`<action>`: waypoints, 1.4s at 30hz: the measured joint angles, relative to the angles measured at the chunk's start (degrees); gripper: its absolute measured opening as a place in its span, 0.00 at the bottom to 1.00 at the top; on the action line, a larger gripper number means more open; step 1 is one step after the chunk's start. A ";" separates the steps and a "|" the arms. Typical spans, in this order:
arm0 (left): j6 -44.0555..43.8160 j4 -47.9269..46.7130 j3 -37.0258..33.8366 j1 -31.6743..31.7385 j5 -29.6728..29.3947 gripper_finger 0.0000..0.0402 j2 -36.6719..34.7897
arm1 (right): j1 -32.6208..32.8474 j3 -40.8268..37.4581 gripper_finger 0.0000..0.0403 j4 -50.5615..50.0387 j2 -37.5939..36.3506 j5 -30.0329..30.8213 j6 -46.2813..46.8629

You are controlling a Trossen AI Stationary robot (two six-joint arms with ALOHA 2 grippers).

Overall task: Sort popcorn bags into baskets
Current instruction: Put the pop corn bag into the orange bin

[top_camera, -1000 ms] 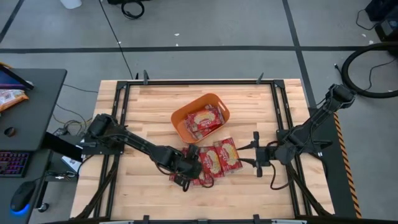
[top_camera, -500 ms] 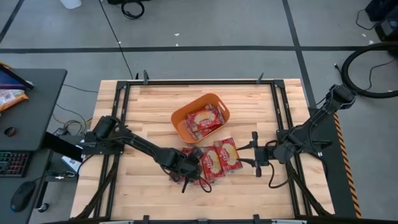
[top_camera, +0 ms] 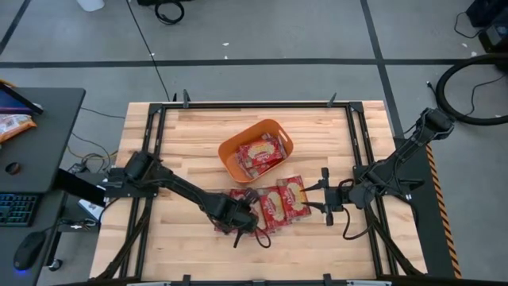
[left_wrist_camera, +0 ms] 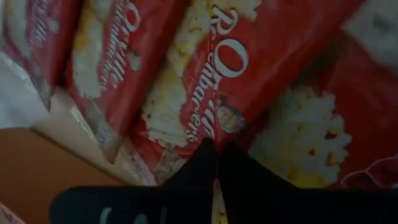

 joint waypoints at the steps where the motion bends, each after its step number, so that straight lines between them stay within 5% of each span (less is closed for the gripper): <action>1: -0.87 -0.31 0.62 -0.02 0.11 0.03 -0.17 | 0.00 0.00 0.47 0.01 0.00 0.00 -0.03; 14: -17.41 -17.73 27.45 3.34 8.15 0.03 -0.80 | 0.00 0.00 0.47 0.03 0.00 0.42 0.13; 20: -31.33 -26.09 37.17 7.44 6.34 0.03 -1.07 | 0.02 0.00 0.47 0.02 0.00 6.69 -0.45; 25: -43.74 -36.95 37.80 12.67 5.81 0.03 -0.96 | 0.68 0.00 0.47 0.00 0.00 21.37 -0.46; 30: -49.39 -37.92 34.97 18.18 4.08 0.03 -0.85 | 2.82 0.00 0.47 0.01 0.00 35.64 -0.27; 42: -56.33 -34.17 24.22 29.88 7.17 0.03 -0.90 | 4.15 0.00 0.47 -0.40 0.00 34.89 -0.96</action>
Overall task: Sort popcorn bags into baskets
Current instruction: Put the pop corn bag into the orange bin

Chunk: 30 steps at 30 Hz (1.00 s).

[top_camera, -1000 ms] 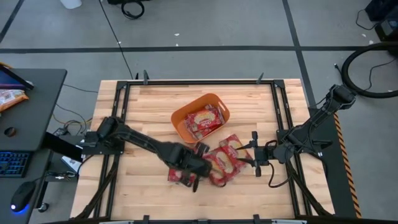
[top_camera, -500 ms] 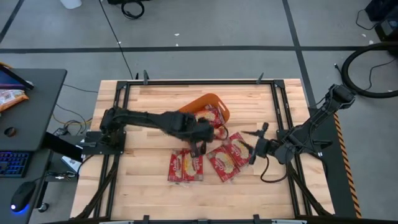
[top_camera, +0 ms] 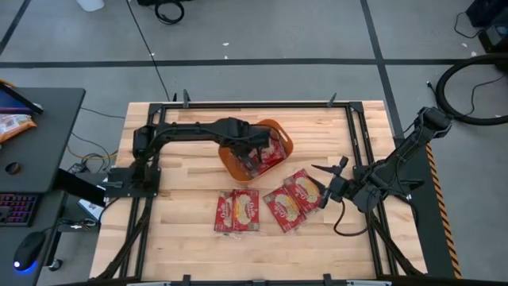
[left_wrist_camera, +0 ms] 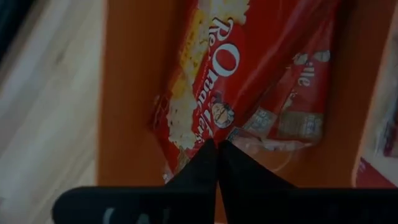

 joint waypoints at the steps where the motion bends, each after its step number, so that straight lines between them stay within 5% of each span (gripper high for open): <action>1: 0.06 1.21 -0.81 0.44 0.93 0.04 0.00 | 0.01 0.00 0.47 0.01 0.00 -0.37 -0.05; 7: 2.56 4.94 -1.06 -0.12 3.55 0.20 0.01 | 0.00 0.00 0.47 -0.10 0.00 -0.80 -0.10; 14: 19.10 13.00 1.20 -5.94 5.26 0.37 -0.02 | 0.00 0.02 0.47 -0.43 0.00 -0.84 -0.08; 18: 32.36 25.25 -1.50 -12.41 4.58 0.39 0.55 | 0.00 0.02 0.47 -0.43 0.00 -1.38 -0.08; 30: 31.73 33.88 -1.25 -20.85 1.04 0.39 9.39 | -0.22 0.07 0.47 -1.23 0.07 -2.92 0.73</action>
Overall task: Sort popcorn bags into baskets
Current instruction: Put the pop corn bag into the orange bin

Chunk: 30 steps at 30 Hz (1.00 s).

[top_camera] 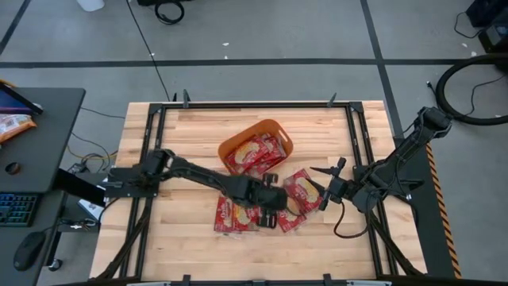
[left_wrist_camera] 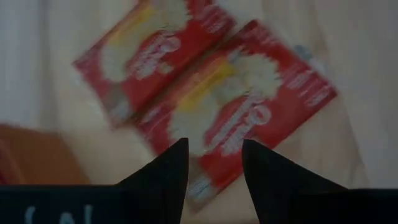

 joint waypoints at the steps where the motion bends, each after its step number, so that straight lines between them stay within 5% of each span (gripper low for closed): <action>1: 0.21 -0.40 0.41 -0.32 -0.04 0.39 0.84 | 0.00 0.00 0.47 0.26 -0.02 0.00 0.00; 11: 25.06 0.55 1.91 -3.52 -4.65 0.39 8.11 | -0.11 0.00 0.47 -0.16 -0.02 -0.46 0.00; 22: 30.35 0.68 1.84 -3.70 -7.03 0.37 10.30 | -0.17 -0.01 0.47 -0.57 -0.02 -0.48 0.24; 30: 29.00 0.12 1.95 -3.51 -6.51 0.09 10.72 | -0.17 -0.02 0.47 -0.55 -0.02 -0.48 0.24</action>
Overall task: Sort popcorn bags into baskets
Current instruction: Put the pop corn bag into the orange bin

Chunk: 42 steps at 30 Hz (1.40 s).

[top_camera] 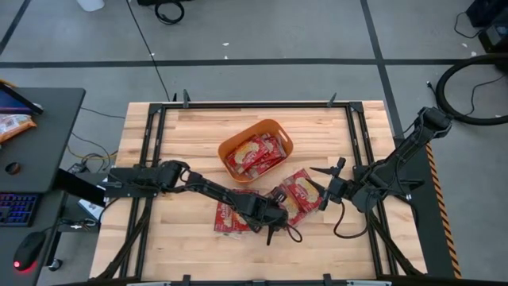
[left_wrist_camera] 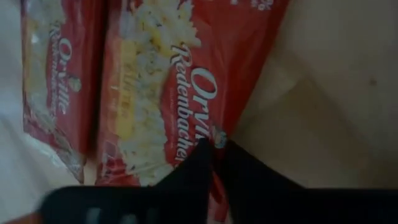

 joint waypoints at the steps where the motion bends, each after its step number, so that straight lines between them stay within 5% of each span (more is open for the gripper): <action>1: -1.33 -0.23 0.00 0.02 0.27 0.05 -0.32 | -0.01 0.00 0.47 -0.09 0.00 0.00 0.00; 7: -5.55 -6.69 4.70 0.02 1.00 0.04 -2.72 | -0.01 0.00 0.47 -0.33 0.00 0.00 0.02; 20: -24.61 -34.63 29.31 3.76 -2.34 0.04 -4.34 | -0.01 -0.02 0.47 -0.35 0.00 0.00 0.04; 29: -49.82 -47.93 24.83 14.04 -5.31 0.07 -4.07 | -0.01 -0.02 0.47 -0.35 0.00 0.00 0.12; 37: -51.80 -45.26 16.31 20.54 -2.35 0.10 -4.01 | -0.01 -0.02 0.47 -0.42 0.00 0.00 0.14; 42: -50.98 -45.09 16.28 20.15 -2.49 0.21 -4.01 | 0.00 -0.02 0.47 -0.43 0.00 0.00 -0.06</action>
